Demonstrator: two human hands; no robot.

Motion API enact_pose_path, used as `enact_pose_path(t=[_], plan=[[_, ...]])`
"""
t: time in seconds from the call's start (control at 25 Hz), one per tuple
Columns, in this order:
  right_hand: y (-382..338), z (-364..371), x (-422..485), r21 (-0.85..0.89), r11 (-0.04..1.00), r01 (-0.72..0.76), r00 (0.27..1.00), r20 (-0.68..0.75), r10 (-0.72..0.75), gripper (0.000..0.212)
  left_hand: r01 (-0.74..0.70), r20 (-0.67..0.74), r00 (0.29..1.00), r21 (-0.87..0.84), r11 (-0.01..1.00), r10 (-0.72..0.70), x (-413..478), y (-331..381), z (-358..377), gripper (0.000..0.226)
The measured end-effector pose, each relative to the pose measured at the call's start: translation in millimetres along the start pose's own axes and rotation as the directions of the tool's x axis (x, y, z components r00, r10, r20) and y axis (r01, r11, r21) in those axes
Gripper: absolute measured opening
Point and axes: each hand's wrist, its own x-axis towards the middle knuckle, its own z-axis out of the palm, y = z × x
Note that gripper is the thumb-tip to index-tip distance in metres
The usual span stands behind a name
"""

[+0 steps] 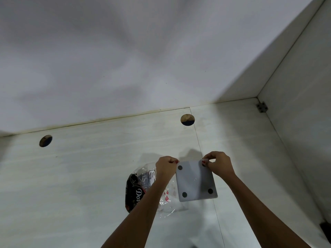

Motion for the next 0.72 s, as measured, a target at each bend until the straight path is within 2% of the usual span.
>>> enact_pose_path(t=[0.08,0.16,0.28,0.44,0.56,0.68,0.72], plan=[[1,1,-3,0.007,1.0,0.014,1.0,-0.003,-0.014,0.01,0.025,0.016,1.0,-0.023,0.999,-0.025,-3,-2,0,0.011],[2,3,-4,0.003,1.0,0.022,1.0,0.001,-0.022,0.009,0.063,0.033,0.998,-0.078,0.995,-0.061,-5,-5,0,0.022],[2,3,-4,-0.029,0.999,0.02,1.0,0.021,-0.02,0.01,0.052,0.017,0.999,-0.05,0.997,-0.051,-5,-9,3,0.032],[0,5,-6,-0.033,0.999,0.013,1.0,0.028,-0.012,0.009,-0.008,-0.008,1.0,0.028,1.0,0.008,-6,-10,4,0.013],[2,6,-9,0.038,0.999,-0.009,0.999,-0.043,0.011,0.016,-0.062,-0.108,0.992,0.056,0.997,0.067,-14,-8,8,0.006],[3,5,-9,0.071,0.992,-0.103,0.995,-0.01,0.104,0.03,-0.034,-0.116,0.993,-0.053,0.998,0.028,-16,-13,9,0.035],[4,6,-8,0.068,0.987,-0.149,0.989,0.033,0.147,0.03,-0.008,-0.097,0.995,-0.043,0.999,0.004,-14,-13,9,0.031]])
